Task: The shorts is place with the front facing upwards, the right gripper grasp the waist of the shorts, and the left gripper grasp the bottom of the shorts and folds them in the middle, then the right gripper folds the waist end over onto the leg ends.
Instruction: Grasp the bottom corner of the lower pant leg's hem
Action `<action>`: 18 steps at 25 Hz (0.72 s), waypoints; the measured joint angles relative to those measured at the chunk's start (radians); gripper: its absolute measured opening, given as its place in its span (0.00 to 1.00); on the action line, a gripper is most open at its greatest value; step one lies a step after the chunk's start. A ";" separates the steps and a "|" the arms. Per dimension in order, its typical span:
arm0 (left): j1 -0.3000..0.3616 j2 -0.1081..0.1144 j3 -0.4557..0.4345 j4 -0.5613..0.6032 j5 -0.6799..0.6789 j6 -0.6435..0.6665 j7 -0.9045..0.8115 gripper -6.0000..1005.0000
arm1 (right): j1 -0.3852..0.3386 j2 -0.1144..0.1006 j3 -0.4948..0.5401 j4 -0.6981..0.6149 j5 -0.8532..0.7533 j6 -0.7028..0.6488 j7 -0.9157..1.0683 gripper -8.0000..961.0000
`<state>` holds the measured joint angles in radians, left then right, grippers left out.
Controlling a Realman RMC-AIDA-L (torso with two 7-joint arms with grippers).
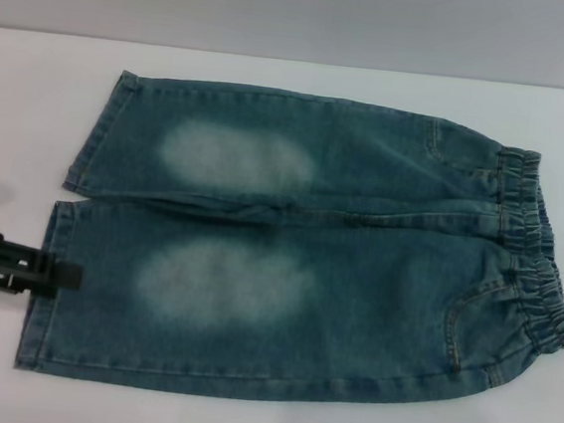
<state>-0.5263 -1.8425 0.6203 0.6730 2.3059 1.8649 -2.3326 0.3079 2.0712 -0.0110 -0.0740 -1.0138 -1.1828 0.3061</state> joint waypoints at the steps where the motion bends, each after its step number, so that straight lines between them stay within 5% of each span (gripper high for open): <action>1: 0.005 0.000 -0.002 0.000 0.006 -0.005 -0.009 0.65 | 0.003 0.000 0.000 -0.004 0.000 0.001 0.000 0.57; 18: 0.106 -0.012 -0.003 -0.007 0.032 -0.061 -0.037 0.65 | 0.038 -0.001 -0.008 -0.018 -0.004 0.001 -0.001 0.57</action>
<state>-0.4200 -1.8545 0.6176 0.6665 2.3384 1.8038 -2.3692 0.3460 2.0707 -0.0188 -0.0924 -1.0182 -1.1822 0.3051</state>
